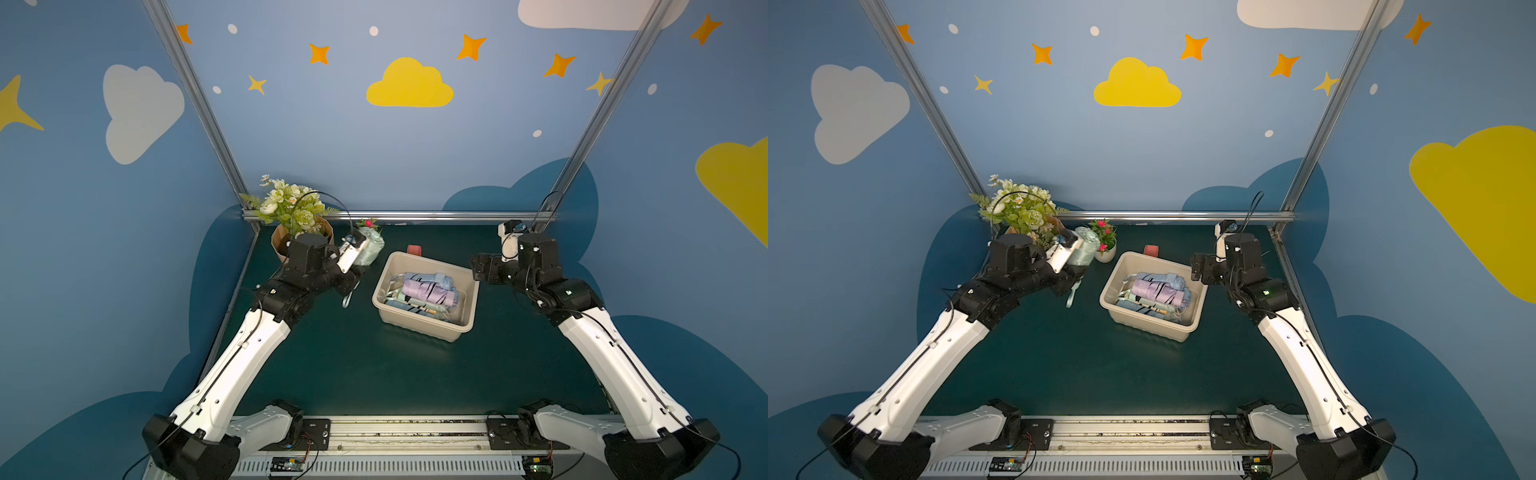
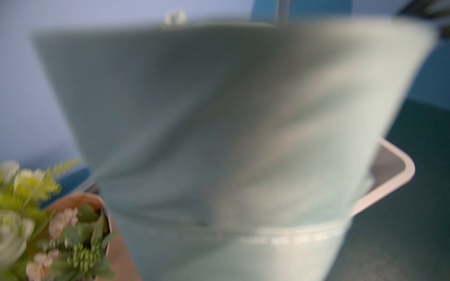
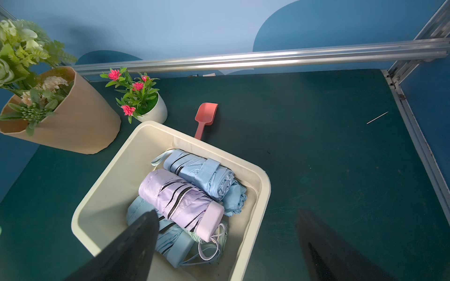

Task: Put the umbrella into the storage box
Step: Place the umbrella in the storage box.

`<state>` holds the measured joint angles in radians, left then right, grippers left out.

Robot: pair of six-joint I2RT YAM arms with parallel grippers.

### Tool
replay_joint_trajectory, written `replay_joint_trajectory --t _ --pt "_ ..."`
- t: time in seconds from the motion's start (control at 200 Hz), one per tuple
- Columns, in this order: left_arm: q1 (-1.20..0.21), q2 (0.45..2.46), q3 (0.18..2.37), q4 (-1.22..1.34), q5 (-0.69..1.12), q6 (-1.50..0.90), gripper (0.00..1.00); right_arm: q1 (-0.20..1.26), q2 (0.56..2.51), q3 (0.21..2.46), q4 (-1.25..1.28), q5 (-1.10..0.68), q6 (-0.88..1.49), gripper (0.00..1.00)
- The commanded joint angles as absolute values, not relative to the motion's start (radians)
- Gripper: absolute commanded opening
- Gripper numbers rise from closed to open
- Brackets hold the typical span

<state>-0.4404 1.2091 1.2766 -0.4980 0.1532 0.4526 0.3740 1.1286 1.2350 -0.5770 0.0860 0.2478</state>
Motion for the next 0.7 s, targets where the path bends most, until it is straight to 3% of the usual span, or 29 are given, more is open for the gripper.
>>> replay_joint_trajectory --t 0.0,0.2,0.541,0.596,0.696 --pt "-0.509 1.299 1.374 -0.576 0.182 0.842 0.30 0.352 1.083 1.213 -0.600 0.098 0.255 0.95" --pt "-0.635 1.474 1.488 -0.627 0.164 1.059 0.22 0.321 1.029 1.188 -0.646 0.111 0.256 0.95" --pt "-0.810 1.733 1.572 -0.617 0.012 1.189 0.20 0.287 0.950 1.148 -0.692 0.123 0.259 0.95" --pt "-0.819 1.762 1.584 -0.624 -0.004 1.176 0.22 0.284 0.944 1.145 -0.692 0.120 0.262 0.95" --pt "-0.832 1.809 1.617 -0.653 -0.048 1.152 0.38 0.280 0.940 1.139 -0.691 0.113 0.266 0.95"
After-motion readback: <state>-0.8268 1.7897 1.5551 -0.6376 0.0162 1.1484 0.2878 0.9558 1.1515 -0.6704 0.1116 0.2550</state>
